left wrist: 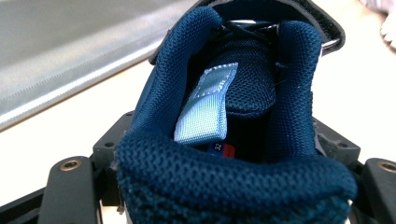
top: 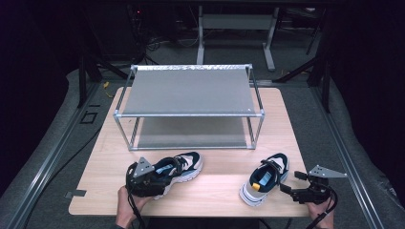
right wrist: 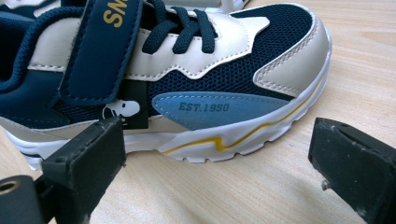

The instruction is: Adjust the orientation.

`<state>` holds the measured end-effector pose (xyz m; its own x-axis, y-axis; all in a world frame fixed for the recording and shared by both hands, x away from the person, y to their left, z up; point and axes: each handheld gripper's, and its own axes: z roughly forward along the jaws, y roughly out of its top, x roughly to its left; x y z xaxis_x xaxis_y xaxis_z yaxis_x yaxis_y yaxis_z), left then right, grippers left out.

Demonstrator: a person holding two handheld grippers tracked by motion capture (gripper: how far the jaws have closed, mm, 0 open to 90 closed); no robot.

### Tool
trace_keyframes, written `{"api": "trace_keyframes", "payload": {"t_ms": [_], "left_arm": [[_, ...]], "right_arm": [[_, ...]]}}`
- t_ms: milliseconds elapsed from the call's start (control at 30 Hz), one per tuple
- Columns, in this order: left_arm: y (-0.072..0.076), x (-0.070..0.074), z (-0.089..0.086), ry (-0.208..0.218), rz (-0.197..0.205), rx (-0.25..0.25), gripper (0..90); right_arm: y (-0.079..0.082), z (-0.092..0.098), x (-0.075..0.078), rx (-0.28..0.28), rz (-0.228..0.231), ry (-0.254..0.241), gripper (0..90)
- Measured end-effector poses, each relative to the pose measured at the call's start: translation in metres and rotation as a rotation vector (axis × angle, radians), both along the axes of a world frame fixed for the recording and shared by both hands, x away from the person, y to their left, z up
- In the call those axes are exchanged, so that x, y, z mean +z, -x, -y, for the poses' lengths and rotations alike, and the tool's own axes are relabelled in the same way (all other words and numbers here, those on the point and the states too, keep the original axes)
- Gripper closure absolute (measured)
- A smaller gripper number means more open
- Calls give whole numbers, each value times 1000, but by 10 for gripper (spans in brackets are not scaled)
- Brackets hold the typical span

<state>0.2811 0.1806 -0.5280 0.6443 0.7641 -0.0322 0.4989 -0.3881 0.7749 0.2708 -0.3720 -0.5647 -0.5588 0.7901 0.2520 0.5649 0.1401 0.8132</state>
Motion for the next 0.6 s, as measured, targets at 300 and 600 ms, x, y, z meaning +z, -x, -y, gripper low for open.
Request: {"api": "trace_keyframes", "payload": {"t_ms": [300,600], "left_arm": [[-3,-7,-2,2,-63,-7,191],[-11,1,1,-7,-104,-15,83]], "right_arm": [[1,0,0,-3,3,-2,34],[0,0,0,-2,1,3,34]]}}
